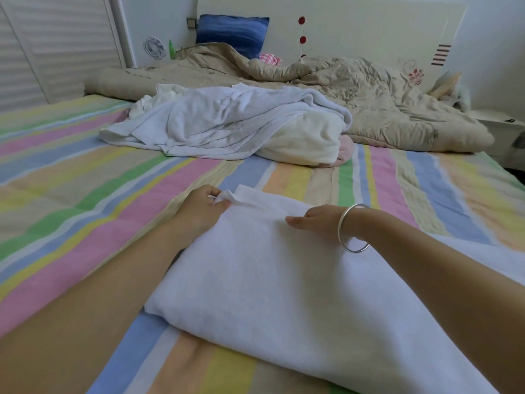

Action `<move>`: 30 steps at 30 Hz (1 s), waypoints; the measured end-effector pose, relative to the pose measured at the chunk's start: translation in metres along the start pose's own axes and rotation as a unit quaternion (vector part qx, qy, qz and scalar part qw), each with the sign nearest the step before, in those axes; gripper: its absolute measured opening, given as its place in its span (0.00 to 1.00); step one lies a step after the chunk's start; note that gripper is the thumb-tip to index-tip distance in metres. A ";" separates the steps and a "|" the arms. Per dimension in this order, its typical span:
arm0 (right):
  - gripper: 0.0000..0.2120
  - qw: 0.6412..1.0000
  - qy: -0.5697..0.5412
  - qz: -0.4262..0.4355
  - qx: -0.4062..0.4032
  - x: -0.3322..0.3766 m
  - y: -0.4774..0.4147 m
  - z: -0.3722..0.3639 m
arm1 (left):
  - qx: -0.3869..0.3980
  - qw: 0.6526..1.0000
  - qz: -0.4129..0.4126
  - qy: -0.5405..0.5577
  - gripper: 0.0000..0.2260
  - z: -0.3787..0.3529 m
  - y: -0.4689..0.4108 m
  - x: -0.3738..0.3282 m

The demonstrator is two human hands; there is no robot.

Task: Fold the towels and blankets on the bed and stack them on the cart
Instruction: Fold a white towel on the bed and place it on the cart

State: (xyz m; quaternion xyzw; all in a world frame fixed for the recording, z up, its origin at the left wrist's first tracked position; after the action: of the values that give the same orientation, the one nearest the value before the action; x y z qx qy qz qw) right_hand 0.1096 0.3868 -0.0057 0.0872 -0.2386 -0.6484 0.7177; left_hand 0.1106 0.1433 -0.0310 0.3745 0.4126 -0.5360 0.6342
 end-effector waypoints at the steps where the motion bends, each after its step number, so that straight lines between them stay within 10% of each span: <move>1: 0.29 1.000 0.001 -0.002 -0.006 0.000 0.000 0.004 | 0.010 1.000 -0.004 0.030 0.01 0.000 0.002 -0.002; 4: 0.12 0.989 -0.100 0.038 -0.102 -0.011 -0.003 0.018 | 0.025 0.998 -0.015 0.053 0.02 0.000 0.000 0.003; 7: 0.04 0.966 -0.120 0.076 -0.217 -0.020 -0.004 0.002 | -0.023 0.979 -0.067 -0.189 0.09 -0.003 0.000 0.011; 12: 0.17 0.945 -0.015 0.138 -0.296 -0.017 0.010 -0.013 | -0.154 0.816 -0.167 -0.532 0.23 -0.023 0.024 -0.013; 17: 0.28 0.977 0.066 0.067 -0.191 -0.028 0.076 -0.046 | -0.037 0.886 -0.217 -0.409 0.23 -0.089 0.087 -0.043; 22: 0.58 0.983 0.104 -0.001 -0.148 -0.124 0.131 -0.087 | 0.079 0.850 -0.197 -0.481 0.37 -0.149 0.125 -0.010; 27: 0.59 0.967 0.117 -0.157 -0.160 -0.289 0.181 -0.069 | 0.072 0.828 -0.137 -0.539 0.33 -0.151 0.121 -0.013; 30: 0.39 0.964 0.094 -0.189 -0.160 -0.342 0.203 -0.062 | 0.054 0.831 -0.088 -0.547 0.26 -0.170 0.136 -0.039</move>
State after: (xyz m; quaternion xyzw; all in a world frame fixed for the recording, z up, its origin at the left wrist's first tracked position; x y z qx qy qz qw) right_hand 0.3030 0.7368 -0.0496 0.0751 -0.0425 -0.7910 0.6057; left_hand 0.2212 0.3335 -0.0552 0.0157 -0.0004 -0.7282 0.6852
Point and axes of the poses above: each hand's wrist, its own y-axis away from the middle knuckle, its own z-axis out of the back of the hand, x = y × z, the point moved 4 cm from there along -y, towards the middle knuckle, and after that the axes turned 1 degree about y, right-handed, at the moved point
